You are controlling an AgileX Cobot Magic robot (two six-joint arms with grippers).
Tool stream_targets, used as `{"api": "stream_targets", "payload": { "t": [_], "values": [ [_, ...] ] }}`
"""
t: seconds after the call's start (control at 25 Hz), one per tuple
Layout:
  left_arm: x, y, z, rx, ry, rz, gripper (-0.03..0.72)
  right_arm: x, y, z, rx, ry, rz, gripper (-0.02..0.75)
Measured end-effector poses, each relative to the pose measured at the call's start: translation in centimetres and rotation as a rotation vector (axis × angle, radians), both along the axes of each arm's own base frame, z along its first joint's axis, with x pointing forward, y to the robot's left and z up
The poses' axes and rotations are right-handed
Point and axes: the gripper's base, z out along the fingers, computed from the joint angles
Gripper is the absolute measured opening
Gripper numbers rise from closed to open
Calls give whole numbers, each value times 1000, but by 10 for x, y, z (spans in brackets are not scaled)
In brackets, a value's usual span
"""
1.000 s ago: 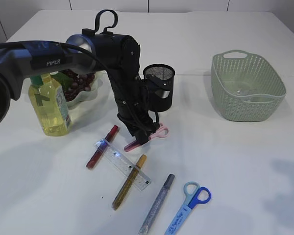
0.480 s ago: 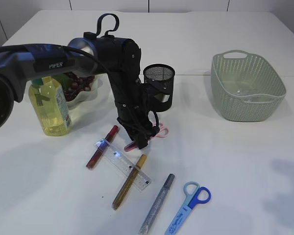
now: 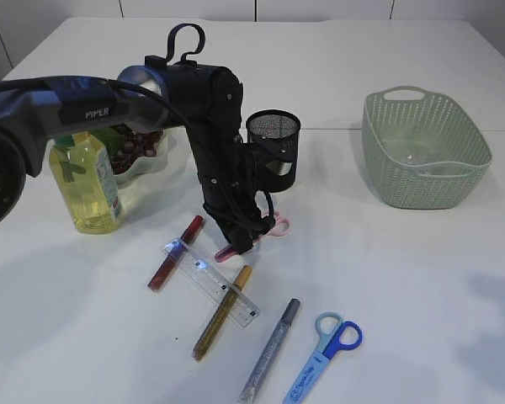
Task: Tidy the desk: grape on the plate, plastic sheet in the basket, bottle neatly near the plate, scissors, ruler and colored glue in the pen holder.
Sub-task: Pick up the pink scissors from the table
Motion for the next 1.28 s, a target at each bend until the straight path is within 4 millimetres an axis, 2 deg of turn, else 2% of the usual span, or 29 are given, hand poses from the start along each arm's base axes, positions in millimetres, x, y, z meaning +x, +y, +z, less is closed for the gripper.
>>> {"api": "stream_targets", "payload": {
  "t": [0.44, 0.6, 1.28],
  "values": [
    [0, 0, 0, 3, -2, -1, 180, 0, -1, 0, -17, -2, 0, 543],
    [1, 0, -2, 5, 1, -2, 148, 0, -2, 0, -19, -2, 0, 543],
    [-1, 0, -1, 32, 11, -18, 146, 0, -2, 0, -19, -2, 0, 543]
  ]
}}
